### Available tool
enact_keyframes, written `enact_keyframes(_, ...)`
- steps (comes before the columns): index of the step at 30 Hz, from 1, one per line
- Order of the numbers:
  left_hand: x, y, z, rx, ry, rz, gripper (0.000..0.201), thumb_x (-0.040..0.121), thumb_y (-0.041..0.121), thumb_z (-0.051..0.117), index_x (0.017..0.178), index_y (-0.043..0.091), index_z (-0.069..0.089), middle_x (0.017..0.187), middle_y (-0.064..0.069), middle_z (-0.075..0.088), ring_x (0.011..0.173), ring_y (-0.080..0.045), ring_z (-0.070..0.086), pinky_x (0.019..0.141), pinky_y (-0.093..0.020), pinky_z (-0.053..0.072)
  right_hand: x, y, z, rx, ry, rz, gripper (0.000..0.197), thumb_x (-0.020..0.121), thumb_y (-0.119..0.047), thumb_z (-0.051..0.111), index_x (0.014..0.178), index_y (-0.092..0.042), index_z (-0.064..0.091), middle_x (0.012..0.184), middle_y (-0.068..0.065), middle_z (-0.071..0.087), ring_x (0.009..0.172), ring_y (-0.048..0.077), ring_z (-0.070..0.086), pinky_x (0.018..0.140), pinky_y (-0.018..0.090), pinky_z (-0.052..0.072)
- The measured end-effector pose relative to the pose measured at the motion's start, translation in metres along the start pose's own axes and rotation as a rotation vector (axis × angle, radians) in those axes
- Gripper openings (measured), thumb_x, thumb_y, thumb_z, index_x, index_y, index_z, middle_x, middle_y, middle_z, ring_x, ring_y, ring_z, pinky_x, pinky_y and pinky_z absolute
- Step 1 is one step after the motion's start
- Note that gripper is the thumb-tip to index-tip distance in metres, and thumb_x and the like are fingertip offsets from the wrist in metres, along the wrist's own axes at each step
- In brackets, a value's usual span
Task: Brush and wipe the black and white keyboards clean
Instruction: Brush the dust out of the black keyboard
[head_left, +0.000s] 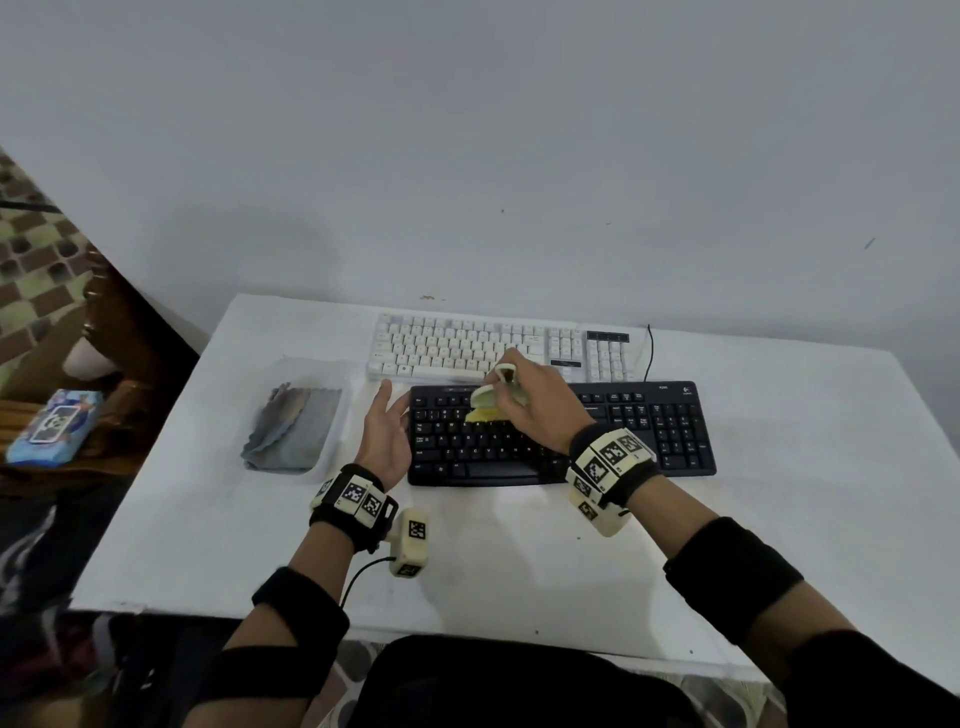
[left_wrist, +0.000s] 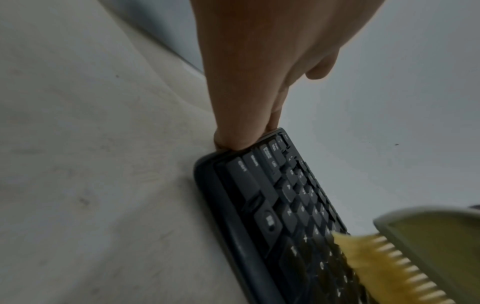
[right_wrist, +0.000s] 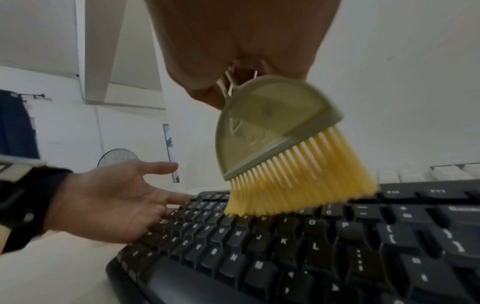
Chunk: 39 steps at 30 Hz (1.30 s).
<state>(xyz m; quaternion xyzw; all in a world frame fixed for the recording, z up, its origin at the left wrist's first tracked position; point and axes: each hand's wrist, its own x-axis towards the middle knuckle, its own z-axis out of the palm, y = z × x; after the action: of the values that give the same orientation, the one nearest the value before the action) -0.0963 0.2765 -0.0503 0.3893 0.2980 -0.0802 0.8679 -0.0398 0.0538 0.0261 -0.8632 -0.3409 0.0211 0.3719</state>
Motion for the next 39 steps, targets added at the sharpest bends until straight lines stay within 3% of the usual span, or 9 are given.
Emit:
enact_keyframes(3,0.0,-0.001,-0.001,0.0,-0.006,0.008,0.069,0.102,0.064,0.041,0.147,0.013,0.053,0.145,-0.013,0.057,0.133,-0.032,0.056,0.106,-0.053,0.047,-0.002,0.006,-0.01,-0.037,0.046,0.042,0.007,0.098,-0.017,0.055,0.102,-0.013,0.051,0.097,0.0,0.072,0.073,0.018,0.067,0.063,0.039,0.057)
enact_keyframes(8,-0.001,0.0,0.002,0.013,-0.006,0.012,0.067,0.103,0.062,0.041,0.146,0.013,0.054,0.141,-0.014,0.06,0.13,-0.032,0.058,0.101,-0.051,0.049,-0.002,-0.005,-0.006,0.064,0.052,0.001,0.007,0.101,-0.018,0.055,0.104,-0.011,0.053,0.099,-0.002,0.072,0.075,0.007,0.064,0.064,0.021,0.049)
enact_keyframes(12,-0.003,0.0,0.002,0.02,-0.009,0.009,0.066,0.103,0.062,0.039,0.145,0.013,0.055,0.14,-0.013,0.061,0.13,-0.031,0.058,0.1,-0.05,0.05,-0.006,0.0,-0.005,-0.023,-0.005,-0.03,0.008,0.1,-0.019,0.054,0.103,-0.014,0.049,0.098,0.001,0.071,0.076,0.021,0.064,0.066,0.039,0.054)
enact_keyframes(16,-0.002,0.0,0.0,0.014,-0.016,0.004,0.067,0.102,0.062,0.042,0.146,0.013,0.054,0.144,-0.014,0.059,0.133,-0.032,0.056,0.113,-0.055,0.042,-0.008,0.015,-0.02,-0.023,0.064,0.065,0.009,0.097,-0.019,0.057,0.101,-0.013,0.052,0.093,0.003,0.072,0.073,0.024,0.069,0.063,0.045,0.058)
enact_keyframes(21,-0.003,0.001,0.0,0.028,-0.017,0.013,0.064,0.103,0.062,0.041,0.14,0.013,0.059,0.141,-0.013,0.062,0.131,-0.032,0.058,0.11,-0.054,0.044,-0.002,0.003,-0.021,0.118,0.116,0.054,0.006,0.098,-0.014,0.059,0.102,-0.014,0.055,0.099,-0.003,0.072,0.083,0.014,0.07,0.067,0.015,0.052)
enact_keyframes(27,-0.004,0.0,0.0,0.027,-0.026,0.008,0.064,0.103,0.062,0.04,0.141,0.014,0.059,0.14,-0.013,0.063,0.131,-0.032,0.058,0.11,-0.055,0.044,-0.007,0.012,-0.02,0.051,-0.025,0.003,0.007,0.098,-0.015,0.06,0.101,-0.009,0.057,0.096,-0.002,0.073,0.07,0.007,0.064,0.06,0.012,0.044)
enact_keyframes(30,-0.005,0.001,0.001,0.029,-0.029,0.007,0.064,0.103,0.062,0.039,0.143,0.015,0.058,0.141,-0.012,0.062,0.131,-0.032,0.058,0.111,-0.056,0.043,-0.017,0.027,-0.035,0.042,-0.003,0.088,0.006,0.096,-0.015,0.061,0.099,-0.011,0.059,0.092,0.002,0.073,0.072,0.016,0.068,0.059,0.011,0.044)
enact_keyframes(33,-0.006,0.001,0.001,0.028,-0.019,0.009,0.065,0.103,0.062,0.039,0.145,0.015,0.056,0.142,-0.012,0.061,0.131,-0.031,0.058,0.111,-0.056,0.043,-0.025,0.036,-0.051,0.054,0.085,0.167,0.003,0.094,-0.012,0.063,0.095,-0.013,0.06,0.086,-0.001,0.071,0.065,0.008,0.06,0.057,0.014,0.039)
enact_keyframes(39,-0.008,0.001,0.002,0.033,-0.016,0.008,0.063,0.104,0.06,0.038,0.143,0.015,0.057,0.138,-0.011,0.063,0.129,-0.03,0.059,0.102,-0.052,0.047,-0.031,0.034,-0.054,0.196,0.221,0.168,0.004,0.097,-0.013,0.062,0.096,-0.014,0.059,0.097,-0.001,0.074,0.087,0.011,0.068,0.072,0.02,0.051)
